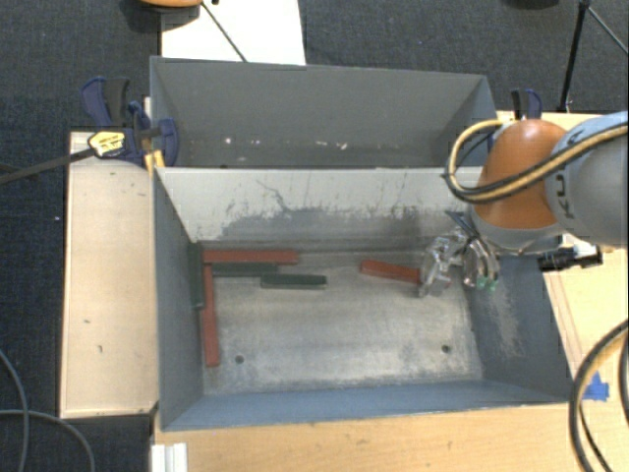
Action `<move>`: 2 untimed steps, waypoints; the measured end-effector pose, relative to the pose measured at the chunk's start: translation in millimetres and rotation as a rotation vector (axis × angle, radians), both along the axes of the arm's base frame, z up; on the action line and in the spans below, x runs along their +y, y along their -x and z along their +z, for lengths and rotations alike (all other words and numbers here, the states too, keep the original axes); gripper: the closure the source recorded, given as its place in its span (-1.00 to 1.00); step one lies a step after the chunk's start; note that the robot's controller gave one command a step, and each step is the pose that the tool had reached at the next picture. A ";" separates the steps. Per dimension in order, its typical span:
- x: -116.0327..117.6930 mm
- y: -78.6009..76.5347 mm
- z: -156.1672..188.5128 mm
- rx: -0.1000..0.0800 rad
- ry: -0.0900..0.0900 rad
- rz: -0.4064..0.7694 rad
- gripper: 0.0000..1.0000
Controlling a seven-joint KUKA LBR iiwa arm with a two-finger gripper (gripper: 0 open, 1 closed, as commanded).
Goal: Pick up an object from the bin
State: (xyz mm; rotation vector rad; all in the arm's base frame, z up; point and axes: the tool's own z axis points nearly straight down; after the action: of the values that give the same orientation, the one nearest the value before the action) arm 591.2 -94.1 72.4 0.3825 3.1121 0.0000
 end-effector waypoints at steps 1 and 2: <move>-16.7 10.7 46.0 0.000 0.003 0.429 -1.00; -16.4 11.1 45.3 0.001 0.002 0.429 -1.00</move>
Offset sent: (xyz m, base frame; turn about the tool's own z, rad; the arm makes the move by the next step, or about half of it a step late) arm 0.0000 0.0000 0.0000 0.0000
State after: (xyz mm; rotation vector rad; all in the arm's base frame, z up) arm 580.1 -110.5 117.7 -0.2885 3.1236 -0.0015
